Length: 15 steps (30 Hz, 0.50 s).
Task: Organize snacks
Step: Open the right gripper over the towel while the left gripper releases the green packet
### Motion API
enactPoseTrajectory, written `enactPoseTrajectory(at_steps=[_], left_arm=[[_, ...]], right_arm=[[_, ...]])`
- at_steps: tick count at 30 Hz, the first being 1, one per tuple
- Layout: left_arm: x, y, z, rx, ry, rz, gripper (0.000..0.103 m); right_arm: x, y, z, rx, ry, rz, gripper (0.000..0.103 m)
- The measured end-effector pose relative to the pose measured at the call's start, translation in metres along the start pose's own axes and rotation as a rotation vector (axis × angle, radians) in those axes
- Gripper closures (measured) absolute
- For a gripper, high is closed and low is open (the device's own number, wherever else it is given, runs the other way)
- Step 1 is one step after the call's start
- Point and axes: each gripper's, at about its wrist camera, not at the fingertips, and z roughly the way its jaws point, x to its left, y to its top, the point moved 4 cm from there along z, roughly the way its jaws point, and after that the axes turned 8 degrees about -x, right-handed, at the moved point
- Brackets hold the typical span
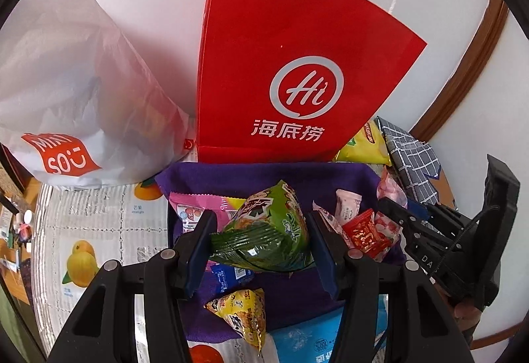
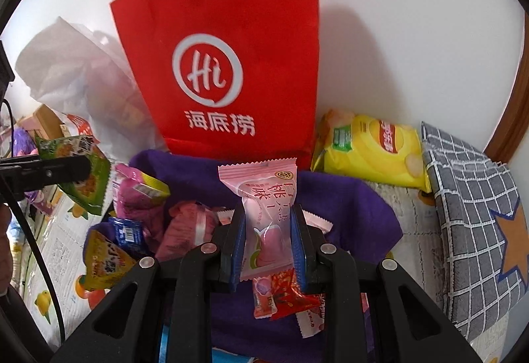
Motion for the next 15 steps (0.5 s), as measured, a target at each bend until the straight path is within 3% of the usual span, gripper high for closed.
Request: enactPoseTrajectory(at_steps=[15], left_arm=[[0.006, 0.001, 0.006, 0.019, 0.0, -0.009, 0.05]], right_arm=[[-0.005, -0.02, 0.023, 0.094, 0.002, -0.022, 0.077]])
